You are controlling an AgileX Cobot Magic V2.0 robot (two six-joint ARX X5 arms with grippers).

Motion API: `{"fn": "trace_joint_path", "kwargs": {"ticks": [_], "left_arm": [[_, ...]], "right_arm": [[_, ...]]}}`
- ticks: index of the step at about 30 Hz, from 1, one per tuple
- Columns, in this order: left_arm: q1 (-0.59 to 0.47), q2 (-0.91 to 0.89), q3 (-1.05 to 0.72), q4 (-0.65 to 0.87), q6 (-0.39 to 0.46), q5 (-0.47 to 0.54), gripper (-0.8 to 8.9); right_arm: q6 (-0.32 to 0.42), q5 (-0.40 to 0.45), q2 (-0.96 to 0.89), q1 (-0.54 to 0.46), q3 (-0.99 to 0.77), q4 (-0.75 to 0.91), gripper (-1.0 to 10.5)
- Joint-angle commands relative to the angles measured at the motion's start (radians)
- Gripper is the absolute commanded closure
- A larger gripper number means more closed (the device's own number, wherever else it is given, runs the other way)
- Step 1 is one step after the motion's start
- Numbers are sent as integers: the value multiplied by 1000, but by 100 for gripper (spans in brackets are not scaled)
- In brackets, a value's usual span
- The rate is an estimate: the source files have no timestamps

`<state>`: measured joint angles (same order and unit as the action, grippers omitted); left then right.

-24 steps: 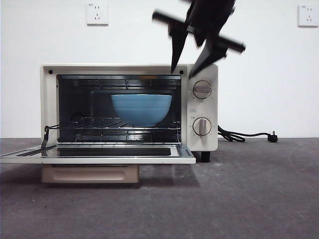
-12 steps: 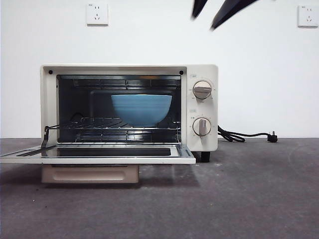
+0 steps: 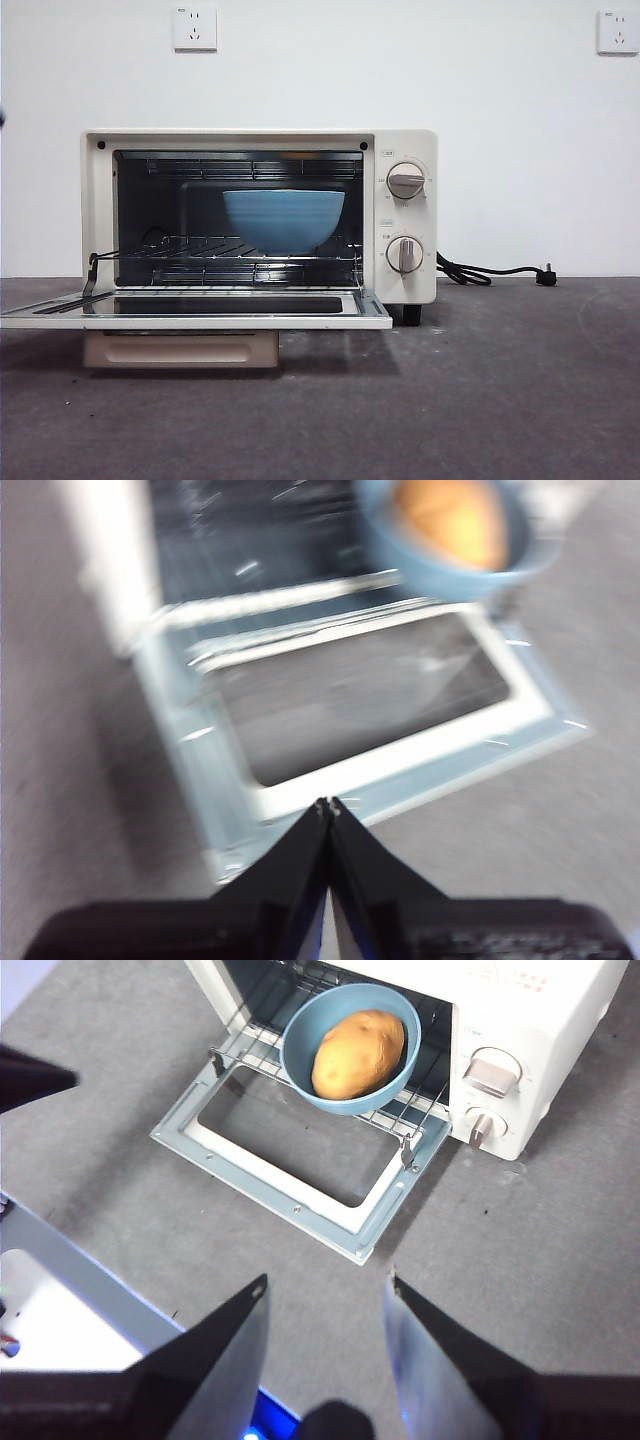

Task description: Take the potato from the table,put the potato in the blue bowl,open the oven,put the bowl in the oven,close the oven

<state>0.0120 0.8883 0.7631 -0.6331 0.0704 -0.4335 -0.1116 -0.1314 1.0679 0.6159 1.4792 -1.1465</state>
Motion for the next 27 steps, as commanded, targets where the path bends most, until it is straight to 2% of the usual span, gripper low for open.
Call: {"fn": "trace_joint_path", "kwargs": {"ticks": [1, 4, 10, 16, 27], "left_arm": [[-90, 65, -53, 97, -6, -73, 822], [-153, 161, -77, 189, -43, -134, 822], [-211, 362, -77, 280, -42, -147, 822], [-215, 511, -77, 333, -43, -150, 822], [-195, 655, -77, 385, -32, -202, 822]], "right_arm": [[8, -1, -53, 3, 1, -19, 757], [-1, -1, -110, 3, 1, -29, 757], [-21, -1, -183, 3, 1, -34, 757], [-23, -1, -205, 3, 1, -44, 757], [-27, 0, -198, 3, 1, -44, 757]]}}
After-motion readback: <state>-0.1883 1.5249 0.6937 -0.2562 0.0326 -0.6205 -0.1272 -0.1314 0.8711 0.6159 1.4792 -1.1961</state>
